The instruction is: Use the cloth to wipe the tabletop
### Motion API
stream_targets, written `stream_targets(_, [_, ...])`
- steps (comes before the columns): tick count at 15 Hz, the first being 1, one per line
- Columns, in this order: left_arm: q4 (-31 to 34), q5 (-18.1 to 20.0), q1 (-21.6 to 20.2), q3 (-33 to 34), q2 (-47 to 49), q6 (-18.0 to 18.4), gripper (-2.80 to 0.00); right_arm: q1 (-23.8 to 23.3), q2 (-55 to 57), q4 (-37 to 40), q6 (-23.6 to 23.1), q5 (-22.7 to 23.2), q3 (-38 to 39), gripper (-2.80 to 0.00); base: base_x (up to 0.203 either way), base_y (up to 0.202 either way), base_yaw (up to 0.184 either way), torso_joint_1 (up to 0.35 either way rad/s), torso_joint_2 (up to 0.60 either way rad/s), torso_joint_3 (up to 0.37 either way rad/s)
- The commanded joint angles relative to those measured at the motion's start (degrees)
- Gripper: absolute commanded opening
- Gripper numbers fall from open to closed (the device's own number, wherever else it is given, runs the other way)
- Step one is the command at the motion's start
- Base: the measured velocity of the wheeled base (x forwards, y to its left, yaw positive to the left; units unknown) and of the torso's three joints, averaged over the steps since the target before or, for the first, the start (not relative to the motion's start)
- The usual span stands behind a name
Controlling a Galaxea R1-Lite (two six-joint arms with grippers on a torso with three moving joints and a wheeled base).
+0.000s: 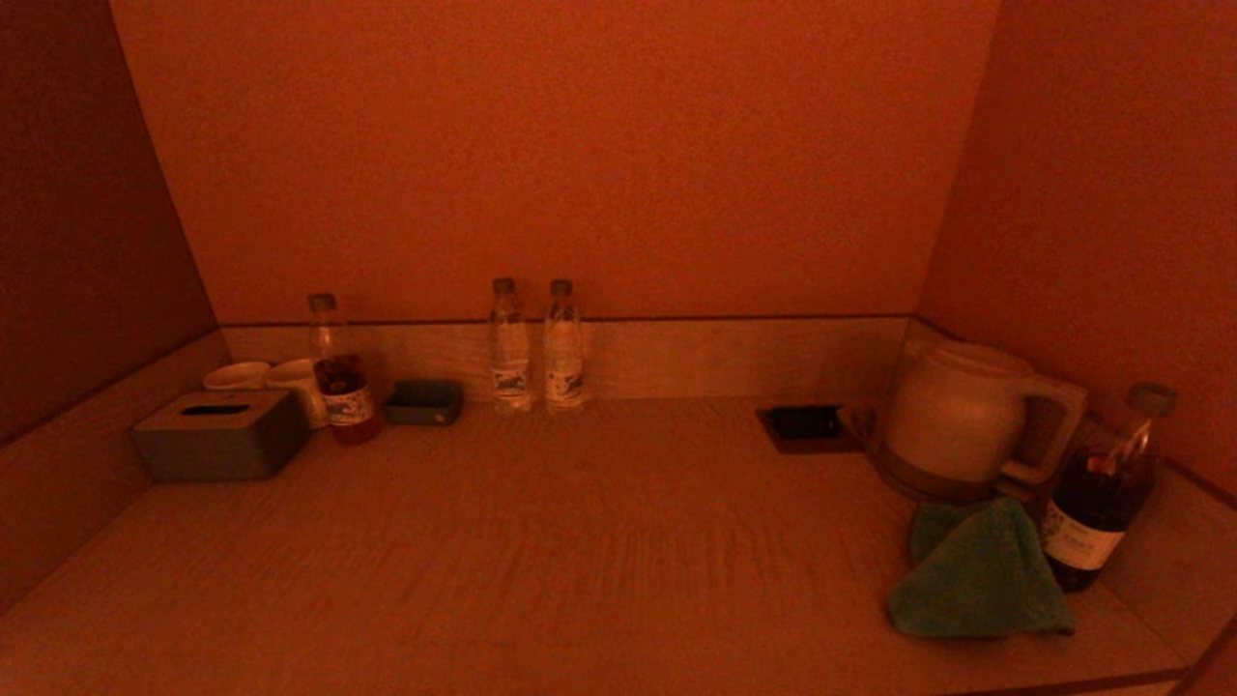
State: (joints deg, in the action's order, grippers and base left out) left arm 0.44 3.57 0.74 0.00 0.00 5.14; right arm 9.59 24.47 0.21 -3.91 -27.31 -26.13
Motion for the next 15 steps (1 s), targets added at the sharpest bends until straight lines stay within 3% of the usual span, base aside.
stream_targets(1, [0.0, 0.03, 0.05, 0.0, 0.0, 0.04, -2.8, -1.26, -3.49, 0.05, -0.04, 0.43, 1.26, -2.8, 0.0, 0.0, 0.0, 0.0, 0.0, 0.0])
stream_targets(15, [0.0, 0.03, 0.05, 0.0, 0.0, 0.04, -2.8, -7.4, -10.67, 0.23, 1.36, 1.03, 5.91, -2.8, 0.0, 0.0, 0.0, 0.0, 0.0, 0.0])
